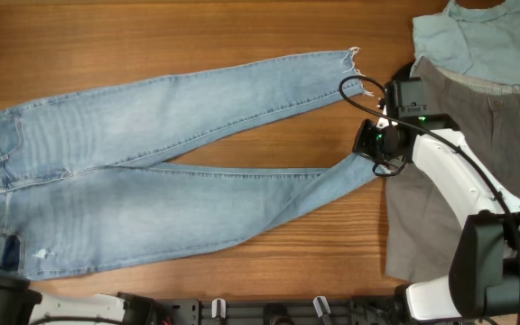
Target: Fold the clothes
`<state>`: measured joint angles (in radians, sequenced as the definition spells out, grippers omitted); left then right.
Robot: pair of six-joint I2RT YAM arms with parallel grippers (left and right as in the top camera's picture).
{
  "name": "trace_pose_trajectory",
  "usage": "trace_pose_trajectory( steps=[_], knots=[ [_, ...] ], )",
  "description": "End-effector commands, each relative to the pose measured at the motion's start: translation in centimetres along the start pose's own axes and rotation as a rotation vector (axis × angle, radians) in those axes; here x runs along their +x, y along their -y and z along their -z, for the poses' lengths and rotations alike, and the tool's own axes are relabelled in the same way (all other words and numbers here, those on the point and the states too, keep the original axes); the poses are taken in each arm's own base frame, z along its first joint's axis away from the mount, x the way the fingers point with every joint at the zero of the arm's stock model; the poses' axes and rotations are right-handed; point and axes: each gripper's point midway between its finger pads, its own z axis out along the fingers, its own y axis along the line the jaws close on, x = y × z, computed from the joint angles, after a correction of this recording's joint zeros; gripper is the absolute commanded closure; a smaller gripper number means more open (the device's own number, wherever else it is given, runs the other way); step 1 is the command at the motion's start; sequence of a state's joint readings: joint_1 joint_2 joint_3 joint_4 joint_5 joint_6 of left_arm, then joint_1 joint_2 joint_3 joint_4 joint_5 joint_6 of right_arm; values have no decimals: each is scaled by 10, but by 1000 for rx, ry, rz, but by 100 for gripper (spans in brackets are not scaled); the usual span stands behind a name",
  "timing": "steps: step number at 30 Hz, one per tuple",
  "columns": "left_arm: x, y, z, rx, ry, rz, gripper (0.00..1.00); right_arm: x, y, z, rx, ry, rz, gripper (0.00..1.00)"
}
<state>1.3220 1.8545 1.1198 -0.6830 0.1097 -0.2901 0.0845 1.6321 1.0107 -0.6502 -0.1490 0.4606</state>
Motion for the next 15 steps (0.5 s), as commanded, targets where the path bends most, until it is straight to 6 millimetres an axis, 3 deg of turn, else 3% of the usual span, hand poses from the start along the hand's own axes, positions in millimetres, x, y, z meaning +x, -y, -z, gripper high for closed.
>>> trace_pose_trajectory(
  steps=[1,4,9,12,15],
  knots=[
    [-8,32,49,67,103,-30,96,-10,-10,11,-28,40,-1,95],
    [6,62,56,92,111,-120,96,-10,-10,11,-27,40,-1,95],
    [46,127,52,116,119,-336,92,-10,-10,11,-28,40,-1,95],
    [64,157,52,101,167,-448,88,-10,-11,11,-30,38,-1,95],
    [75,173,52,84,208,-513,81,-10,-11,11,-31,38,0,95]
  ],
)
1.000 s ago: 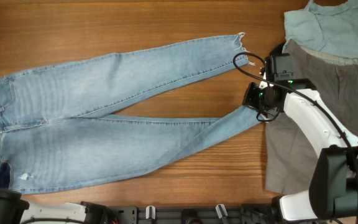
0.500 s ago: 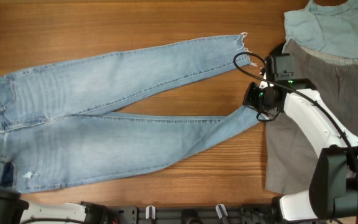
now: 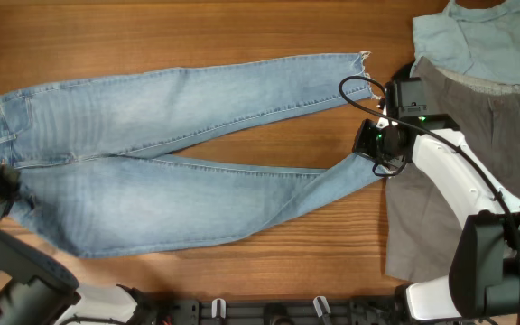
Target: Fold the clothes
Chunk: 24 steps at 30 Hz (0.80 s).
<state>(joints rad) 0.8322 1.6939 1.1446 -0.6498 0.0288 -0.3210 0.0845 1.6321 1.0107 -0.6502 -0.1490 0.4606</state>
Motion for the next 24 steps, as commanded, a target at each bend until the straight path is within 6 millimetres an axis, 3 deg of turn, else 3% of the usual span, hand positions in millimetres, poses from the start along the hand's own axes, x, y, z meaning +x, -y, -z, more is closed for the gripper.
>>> trace_pose_trajectory(
  steps=[1,5,10,12,15,16,22,24],
  knots=[
    [0,23,2,-35,55,-81,73,-10,-11,11,-30,38,-1,95],
    [7,32,2,-27,42,-116,36,-8,-10,11,-27,31,-2,96],
    [15,27,2,-38,3,-216,34,-6,-9,11,-22,22,0,95],
    [16,30,2,-19,-1,-234,44,-6,-9,11,-23,23,0,96],
    [18,43,-6,50,-11,-243,89,-7,-9,11,-23,25,0,95],
    [21,44,-12,57,-29,-243,95,-7,-9,11,-23,25,1,95],
    [49,31,-64,11,-173,-239,96,-6,-9,11,-22,23,0,95],
    [56,28,-73,3,-202,-238,90,-6,-9,11,-22,23,0,95]
  ],
)
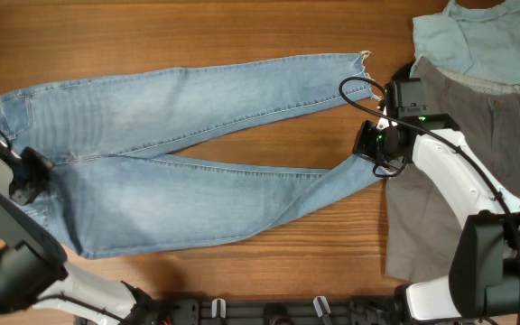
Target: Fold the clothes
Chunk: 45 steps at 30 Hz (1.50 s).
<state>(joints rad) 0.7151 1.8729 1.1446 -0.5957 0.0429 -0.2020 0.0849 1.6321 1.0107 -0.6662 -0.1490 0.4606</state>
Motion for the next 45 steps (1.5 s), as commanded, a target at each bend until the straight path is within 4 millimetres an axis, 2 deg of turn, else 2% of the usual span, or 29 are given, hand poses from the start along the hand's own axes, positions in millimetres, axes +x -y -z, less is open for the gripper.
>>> trace_pose_trajectory(
  steps=[1,2,3,4,13,19,20,21,23,26,29,31,34,39,42,45],
  knots=[
    [14,0,-18,11,-69,-12,83,-9,-10,11,-29,37,2,95],
    [14,2,-16,21,-70,-12,75,-9,-10,11,-29,36,2,95],
    [12,5,-11,32,-63,-12,62,-9,-10,11,-29,36,2,95],
    [10,6,-6,36,-59,-12,56,-9,-10,11,-29,36,2,95],
    [-3,12,32,61,5,-16,49,-8,-10,11,-27,33,1,95],
    [2,21,36,114,-16,-17,55,-9,-10,11,-27,33,2,95],
    [2,22,38,115,-13,-17,61,-9,-10,11,-27,33,2,95],
    [1,21,41,115,-8,-17,78,-8,-10,11,-27,33,2,95],
    [1,19,43,102,-5,-16,96,-9,-10,11,-27,33,2,94],
    [5,5,43,26,-14,1,96,-9,-10,11,-27,33,2,95],
    [3,-2,43,-19,-2,6,79,-9,-10,11,-27,33,2,95],
    [2,-16,43,-99,10,17,76,-9,-10,11,-27,33,2,94],
    [-4,-22,44,-135,37,42,73,-9,-10,11,-27,33,2,94],
    [-27,-12,44,-92,130,-11,56,-9,-10,11,-27,33,2,95],
    [-28,-5,41,-55,128,-51,48,-9,-10,11,-27,33,2,95],
    [-20,6,29,12,77,-95,46,-9,-10,11,-27,33,1,94]
  ],
)
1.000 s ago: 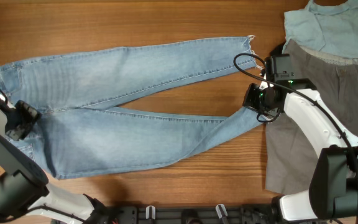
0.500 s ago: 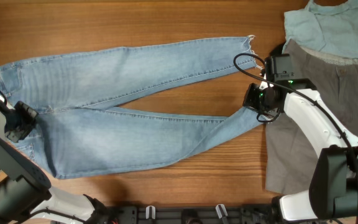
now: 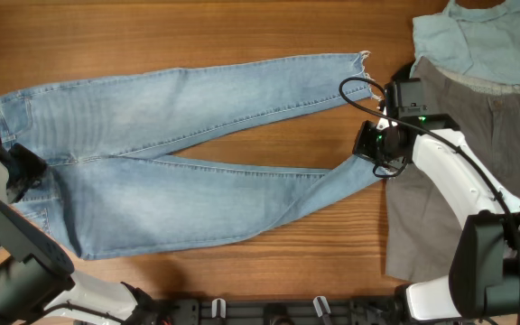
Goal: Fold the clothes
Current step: 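Lift the waistband with the left gripper while right holds hems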
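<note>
Light blue jeans [image 3: 179, 185] lie flat on the wooden table [image 3: 197, 27], waist at the left, both legs running right. The upper leg's frayed hem [image 3: 361, 60] lies free. The lower leg's end sits under my right gripper [image 3: 373, 155], which looks shut on it. My left gripper [image 3: 25, 170] rests at the left edge of the waist, between the two hip corners; its fingers are too dark and small to read.
A grey garment [image 3: 450, 181] lies flat at the right under the right arm. A pale blue-green shirt [image 3: 486, 41] is bunched at the back right corner. A black cable [image 3: 359, 86] loops off the right wrist.
My left gripper has shifted slightly left at the waist, and the lower hip corner of the jeans now lies a little further out. The right gripper has not moved.
The jeans first reached the table's left edge, with the left arm low at the front left. Then the waist lay further right, its lower part drawn in, with the left arm beside it. Since then the left gripper has stayed at the waist. The right gripper has stayed on the lower hem.
</note>
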`<state>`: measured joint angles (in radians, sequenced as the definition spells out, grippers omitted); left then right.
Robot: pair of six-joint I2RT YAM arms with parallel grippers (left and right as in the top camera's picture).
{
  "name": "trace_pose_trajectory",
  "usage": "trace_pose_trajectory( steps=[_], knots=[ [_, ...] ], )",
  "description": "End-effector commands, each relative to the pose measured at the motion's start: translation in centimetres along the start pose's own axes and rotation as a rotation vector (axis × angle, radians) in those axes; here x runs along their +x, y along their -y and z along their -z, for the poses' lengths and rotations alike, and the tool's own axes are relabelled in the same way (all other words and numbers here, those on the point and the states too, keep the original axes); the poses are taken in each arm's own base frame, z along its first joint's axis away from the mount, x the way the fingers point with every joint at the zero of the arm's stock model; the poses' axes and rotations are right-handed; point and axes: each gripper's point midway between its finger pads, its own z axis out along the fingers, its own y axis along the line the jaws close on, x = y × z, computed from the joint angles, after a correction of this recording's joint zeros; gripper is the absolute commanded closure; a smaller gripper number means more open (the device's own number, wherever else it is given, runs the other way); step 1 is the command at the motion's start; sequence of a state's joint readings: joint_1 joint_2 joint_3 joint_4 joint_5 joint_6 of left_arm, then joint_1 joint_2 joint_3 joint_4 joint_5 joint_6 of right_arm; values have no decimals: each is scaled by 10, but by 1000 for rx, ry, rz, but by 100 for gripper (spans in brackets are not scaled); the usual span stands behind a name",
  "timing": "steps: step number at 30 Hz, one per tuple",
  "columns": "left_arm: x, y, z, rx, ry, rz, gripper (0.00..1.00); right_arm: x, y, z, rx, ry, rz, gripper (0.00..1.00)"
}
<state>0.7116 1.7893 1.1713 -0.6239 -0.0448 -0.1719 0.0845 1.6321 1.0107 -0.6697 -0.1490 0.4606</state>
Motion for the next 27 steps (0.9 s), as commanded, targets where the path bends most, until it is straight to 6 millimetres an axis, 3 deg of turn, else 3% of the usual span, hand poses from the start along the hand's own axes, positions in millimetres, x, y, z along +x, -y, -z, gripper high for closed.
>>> trace_pose_trajectory(
  steps=[1,10,19,23,26,27],
  knots=[
    [4,12,-7,75,-36,-58,45,-9,-10,11,-29,36,2,94],
    [17,10,-32,58,-99,-58,46,-9,-10,11,-29,36,3,95],
    [16,12,-33,66,-102,-57,96,-8,-10,11,-27,33,2,95],
    [3,15,-10,79,-90,-56,96,-9,-10,12,-28,36,18,95],
    [-13,18,20,86,-53,-42,96,-11,-12,20,-33,55,38,94],
    [-22,19,40,92,-22,-26,96,-16,-15,30,-42,83,63,94]
  ],
)
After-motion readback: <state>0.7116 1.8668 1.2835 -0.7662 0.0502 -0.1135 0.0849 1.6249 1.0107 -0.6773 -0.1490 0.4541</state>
